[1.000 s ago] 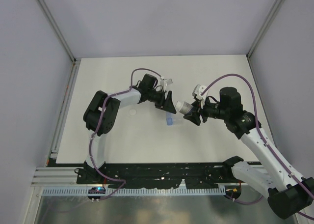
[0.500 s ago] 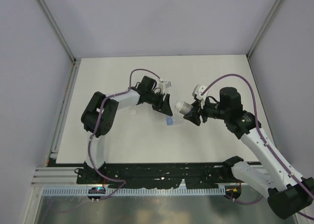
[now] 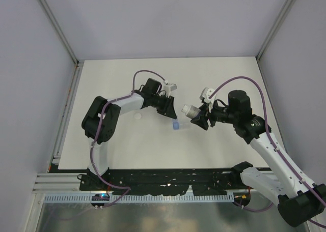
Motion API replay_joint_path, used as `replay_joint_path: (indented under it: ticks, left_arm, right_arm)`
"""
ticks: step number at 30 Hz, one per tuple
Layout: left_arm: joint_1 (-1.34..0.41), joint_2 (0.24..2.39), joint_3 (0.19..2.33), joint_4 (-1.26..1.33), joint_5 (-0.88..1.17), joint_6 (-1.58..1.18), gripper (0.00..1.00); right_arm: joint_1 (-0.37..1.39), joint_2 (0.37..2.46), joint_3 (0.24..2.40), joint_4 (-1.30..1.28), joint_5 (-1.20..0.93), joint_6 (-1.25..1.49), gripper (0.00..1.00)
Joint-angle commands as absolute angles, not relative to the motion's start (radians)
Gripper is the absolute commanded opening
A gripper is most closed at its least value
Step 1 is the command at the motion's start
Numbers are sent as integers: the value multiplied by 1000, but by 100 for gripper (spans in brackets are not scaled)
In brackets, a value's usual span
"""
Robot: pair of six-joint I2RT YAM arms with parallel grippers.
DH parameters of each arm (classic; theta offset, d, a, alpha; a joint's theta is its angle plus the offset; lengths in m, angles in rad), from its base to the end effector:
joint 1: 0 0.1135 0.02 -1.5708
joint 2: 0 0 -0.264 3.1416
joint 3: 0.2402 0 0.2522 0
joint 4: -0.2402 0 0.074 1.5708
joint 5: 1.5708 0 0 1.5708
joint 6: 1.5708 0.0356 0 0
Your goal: Sort the pills into containers
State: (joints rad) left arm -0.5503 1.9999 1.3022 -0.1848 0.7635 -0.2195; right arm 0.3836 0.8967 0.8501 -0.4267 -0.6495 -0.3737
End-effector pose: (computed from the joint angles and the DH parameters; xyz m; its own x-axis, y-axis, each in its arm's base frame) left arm 0.3446 -0.2403 0.1652 -0.8063 0.3101 -0.5037 0.5908 0.4647 -0.6595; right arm 0.1717 0.0925 0.3216 -0.1025 -0.3549 -0.9293 -0.8965 0.4377 -0.0683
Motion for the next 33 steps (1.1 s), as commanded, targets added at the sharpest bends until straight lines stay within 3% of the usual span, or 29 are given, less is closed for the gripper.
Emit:
replay_joint_path:
  ticks: [1, 26, 33]
  left_arm:
    - [-554, 1957, 1296, -183, 747, -198, 27]
    - [-552, 1850, 1195, -135, 726, -239, 1]
    - [-545, 1795, 1091, -25, 687, -281, 0]
  right_arm:
    - [377, 894, 856, -385, -666, -368, 6]
    - [373, 902, 851, -387, -661, -368, 6]
    - [373, 926, 838, -367, -647, -356, 6]
